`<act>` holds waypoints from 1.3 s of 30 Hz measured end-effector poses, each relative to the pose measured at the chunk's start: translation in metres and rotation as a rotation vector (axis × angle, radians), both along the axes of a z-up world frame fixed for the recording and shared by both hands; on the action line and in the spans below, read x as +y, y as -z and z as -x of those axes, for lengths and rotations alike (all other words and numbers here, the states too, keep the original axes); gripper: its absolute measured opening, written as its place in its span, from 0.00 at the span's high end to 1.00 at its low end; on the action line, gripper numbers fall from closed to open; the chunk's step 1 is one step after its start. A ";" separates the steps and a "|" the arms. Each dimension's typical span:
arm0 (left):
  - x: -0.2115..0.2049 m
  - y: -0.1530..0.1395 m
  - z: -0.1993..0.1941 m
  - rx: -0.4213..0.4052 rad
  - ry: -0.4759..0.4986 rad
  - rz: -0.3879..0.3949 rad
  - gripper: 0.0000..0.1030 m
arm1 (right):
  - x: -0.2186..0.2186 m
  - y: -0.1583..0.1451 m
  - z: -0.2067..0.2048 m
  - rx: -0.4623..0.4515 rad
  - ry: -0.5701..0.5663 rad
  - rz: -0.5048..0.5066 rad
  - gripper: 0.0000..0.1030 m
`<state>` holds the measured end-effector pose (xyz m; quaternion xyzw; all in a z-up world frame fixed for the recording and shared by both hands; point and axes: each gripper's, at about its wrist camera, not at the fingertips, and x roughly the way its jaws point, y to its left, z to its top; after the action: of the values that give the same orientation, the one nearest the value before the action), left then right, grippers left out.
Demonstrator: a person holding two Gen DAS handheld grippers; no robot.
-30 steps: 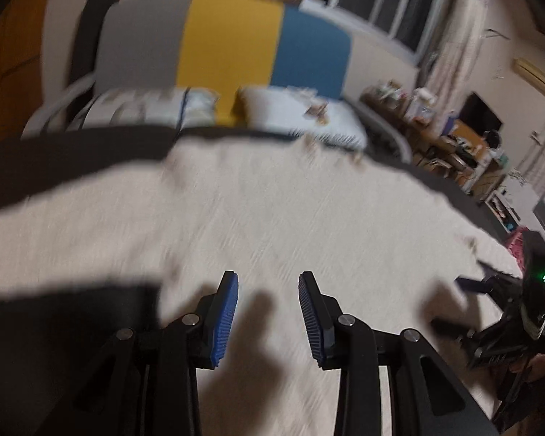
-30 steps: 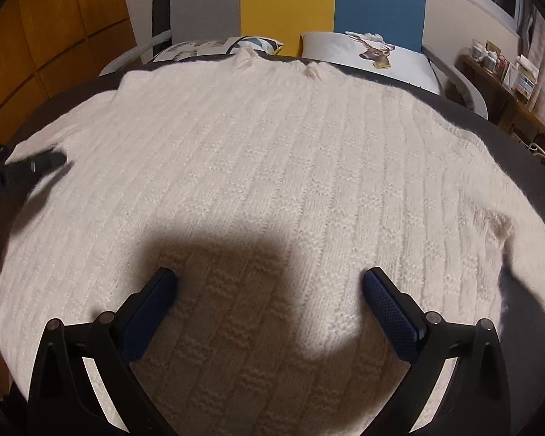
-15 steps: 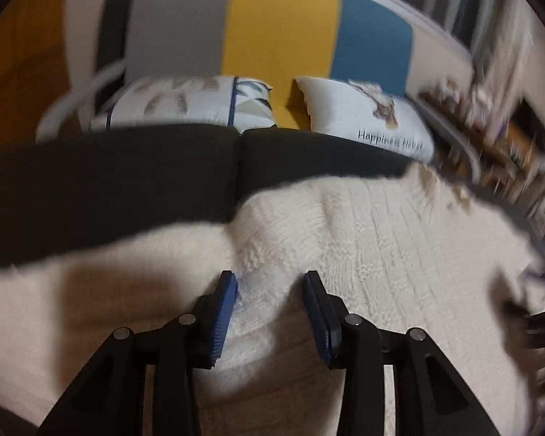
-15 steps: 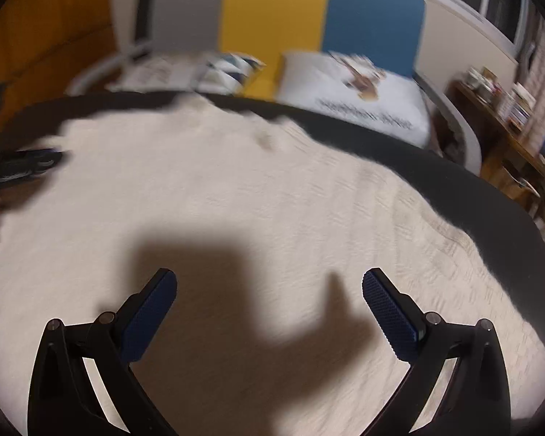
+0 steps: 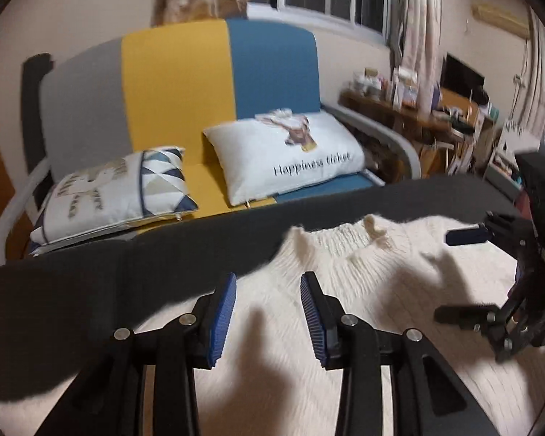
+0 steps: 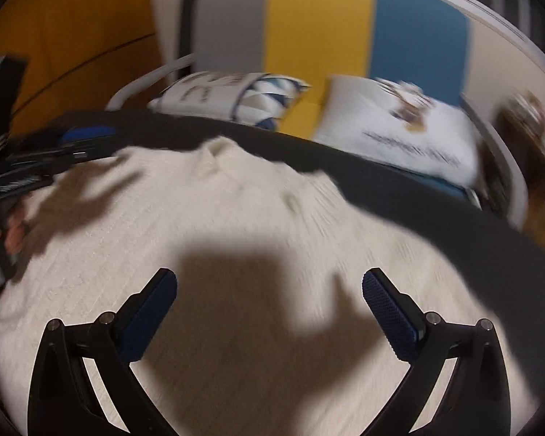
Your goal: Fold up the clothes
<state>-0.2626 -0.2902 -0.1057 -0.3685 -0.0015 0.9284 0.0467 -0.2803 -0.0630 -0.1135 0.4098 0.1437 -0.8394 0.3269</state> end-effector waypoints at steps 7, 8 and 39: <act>-0.011 0.037 0.028 -0.136 -0.073 -0.038 0.64 | -0.016 0.029 0.058 -0.096 -0.078 -0.010 0.00; -0.015 0.038 0.028 -0.143 -0.080 -0.059 0.64 | -0.012 0.032 0.062 -0.078 -0.069 -0.010 0.00; 0.014 0.034 0.052 -0.161 0.031 -0.125 0.65 | 0.032 0.005 0.034 -0.138 -0.164 0.108 0.00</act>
<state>-0.3142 -0.2762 -0.1399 -0.4383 -0.0575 0.8931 0.0836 -0.3148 -0.0313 -0.1182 0.4353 0.1083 -0.7860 0.4254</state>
